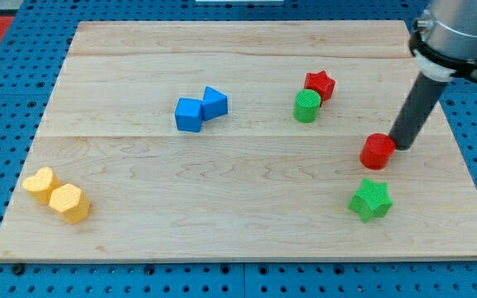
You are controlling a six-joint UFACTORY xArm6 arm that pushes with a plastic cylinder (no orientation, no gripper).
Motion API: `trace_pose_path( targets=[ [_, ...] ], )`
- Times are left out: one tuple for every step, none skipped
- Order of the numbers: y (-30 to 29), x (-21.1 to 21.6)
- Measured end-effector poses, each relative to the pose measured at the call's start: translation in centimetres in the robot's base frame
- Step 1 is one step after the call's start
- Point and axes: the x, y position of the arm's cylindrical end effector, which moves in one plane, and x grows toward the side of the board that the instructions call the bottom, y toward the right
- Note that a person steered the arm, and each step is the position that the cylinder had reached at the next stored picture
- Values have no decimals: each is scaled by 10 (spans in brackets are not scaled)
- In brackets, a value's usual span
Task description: Slide the red star and the green circle down a bit
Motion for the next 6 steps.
trace_pose_path(
  targets=[
    [-16,9],
    [8,-4],
    [45,-62],
    [25,-128],
    [0,-161],
    [-49,-155]
  ],
)
